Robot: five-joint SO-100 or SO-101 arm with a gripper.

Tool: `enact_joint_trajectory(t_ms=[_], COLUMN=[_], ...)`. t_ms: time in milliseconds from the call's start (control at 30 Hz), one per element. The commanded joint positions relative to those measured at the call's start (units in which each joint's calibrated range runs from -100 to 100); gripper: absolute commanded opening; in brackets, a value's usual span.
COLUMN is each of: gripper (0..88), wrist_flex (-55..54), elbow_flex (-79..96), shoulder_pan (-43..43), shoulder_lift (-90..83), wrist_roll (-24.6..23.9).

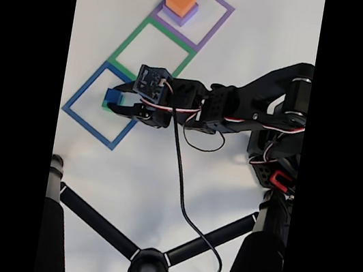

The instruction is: Tower of hanoi

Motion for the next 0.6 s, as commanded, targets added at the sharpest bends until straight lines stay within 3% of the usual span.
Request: enact_joint_trajectory(t_ms=[0,567], gripper=[2.2,2.4], wrist_flex=[-2.29,-5.04], elbow_flex=[-0.74,-2.74], shoulder_pan=[-0.14,0.47], shoulder_lift=[0.21,4.94], wrist_roll=[0.78,0.78])
